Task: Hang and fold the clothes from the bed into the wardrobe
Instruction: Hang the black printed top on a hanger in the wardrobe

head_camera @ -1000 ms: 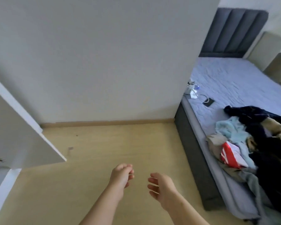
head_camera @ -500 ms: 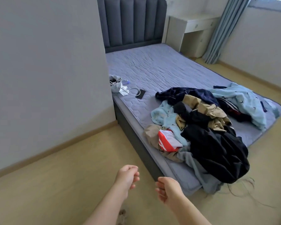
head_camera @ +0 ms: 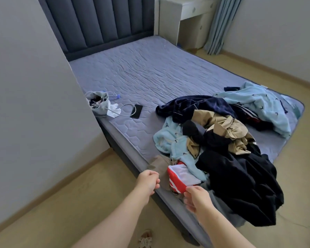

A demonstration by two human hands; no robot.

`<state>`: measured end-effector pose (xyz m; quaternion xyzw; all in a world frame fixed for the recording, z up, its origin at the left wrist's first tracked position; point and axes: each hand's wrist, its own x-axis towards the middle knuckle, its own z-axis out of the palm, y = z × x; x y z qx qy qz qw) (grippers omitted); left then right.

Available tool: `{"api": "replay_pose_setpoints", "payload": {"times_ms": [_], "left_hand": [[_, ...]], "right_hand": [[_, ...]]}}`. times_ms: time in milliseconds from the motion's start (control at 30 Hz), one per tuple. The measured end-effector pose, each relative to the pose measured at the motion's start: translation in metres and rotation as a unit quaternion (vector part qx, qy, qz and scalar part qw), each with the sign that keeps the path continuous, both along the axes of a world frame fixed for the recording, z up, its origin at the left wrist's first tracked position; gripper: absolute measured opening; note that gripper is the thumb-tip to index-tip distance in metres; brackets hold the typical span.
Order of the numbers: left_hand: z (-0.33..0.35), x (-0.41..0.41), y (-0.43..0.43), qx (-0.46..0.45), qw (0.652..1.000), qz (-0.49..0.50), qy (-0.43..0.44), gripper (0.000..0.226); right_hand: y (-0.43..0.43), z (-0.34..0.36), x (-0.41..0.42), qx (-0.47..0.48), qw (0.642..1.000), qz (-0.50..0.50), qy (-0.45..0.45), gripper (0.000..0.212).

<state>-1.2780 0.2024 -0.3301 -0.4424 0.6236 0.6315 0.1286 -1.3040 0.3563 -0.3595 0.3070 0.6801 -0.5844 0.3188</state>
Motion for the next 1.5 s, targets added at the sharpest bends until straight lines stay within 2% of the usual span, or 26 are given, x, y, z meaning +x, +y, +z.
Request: {"api": "replay_pose_setpoints", "payload": {"times_ms": [167,333,400,467,567,667,767,833,900,933,1000,1067,1167,1233,1300,1400,1500], "left_hand": [[-0.021,-0.065,0.001,-0.001,0.998,-0.044,-0.045,0.020],[-0.041,-0.117,0.023,-0.001,0.994,-0.082,-0.077,0.021],[-0.050,-0.136,0.033,-0.003,0.992,-0.090,-0.087,0.019],[-0.063,-0.155,0.045,0.000,0.991,-0.086,-0.098,0.016],[-0.087,-0.179,0.071,0.034,0.989,-0.067,-0.127,0.012],[-0.111,-0.196,0.098,0.066,0.982,-0.059,-0.170,0.012],[-0.137,-0.207,0.117,0.081,0.975,-0.059,-0.199,0.014],[-0.151,-0.210,0.125,0.086,0.972,-0.063,-0.208,0.011],[-0.160,-0.210,0.128,0.092,0.969,-0.060,-0.220,0.019],[-0.163,-0.210,0.129,0.095,0.969,-0.060,-0.222,0.023],[-0.165,-0.209,0.128,0.089,0.968,-0.058,-0.225,0.024],[-0.162,-0.206,0.125,0.069,0.971,-0.054,-0.220,0.019],[-0.149,-0.203,0.119,0.052,0.978,-0.039,-0.199,0.017],[-0.133,-0.203,0.115,0.057,0.980,-0.028,-0.187,0.016],[-0.114,-0.202,0.110,0.050,0.985,-0.043,-0.159,0.020],[-0.086,-0.198,0.101,0.013,0.988,-0.140,-0.059,0.031],[-0.051,-0.192,0.092,0.011,0.972,-0.228,0.055,0.035]], "right_hand": [[0.007,-0.022,-0.050,0.041,0.999,-0.004,0.001,0.024],[0.032,-0.053,-0.100,0.078,0.997,-0.001,-0.006,0.017],[0.050,-0.064,-0.121,0.117,0.993,0.033,0.015,0.015],[0.072,-0.077,-0.142,0.214,0.964,0.154,0.046,0.012],[0.106,-0.099,-0.168,0.303,0.892,0.329,0.062,0.023],[0.132,-0.117,-0.192,0.376,0.852,0.353,0.089,0.035],[0.154,-0.139,-0.214,0.467,0.807,0.339,0.124,0.058],[0.165,-0.152,-0.227,0.488,0.799,0.335,0.103,0.076],[0.173,-0.163,-0.237,0.484,0.809,0.331,0.049,0.081],[0.175,-0.167,-0.241,0.478,0.814,0.329,0.024,0.076],[0.180,-0.175,-0.247,0.458,0.835,0.305,0.011,0.049],[0.180,-0.178,-0.249,0.422,0.871,0.248,0.039,0.023],[0.171,-0.164,-0.241,0.341,0.921,0.163,0.097,0.006],[0.160,-0.144,-0.237,0.273,0.946,0.101,0.144,0.005],[0.147,-0.119,-0.237,0.212,0.956,0.050,0.195,0.006],[0.120,-0.073,-0.244,0.114,0.960,0.015,0.255,0.009],[0.089,-0.013,-0.248,-0.012,0.955,0.004,0.297,0.016]]}}
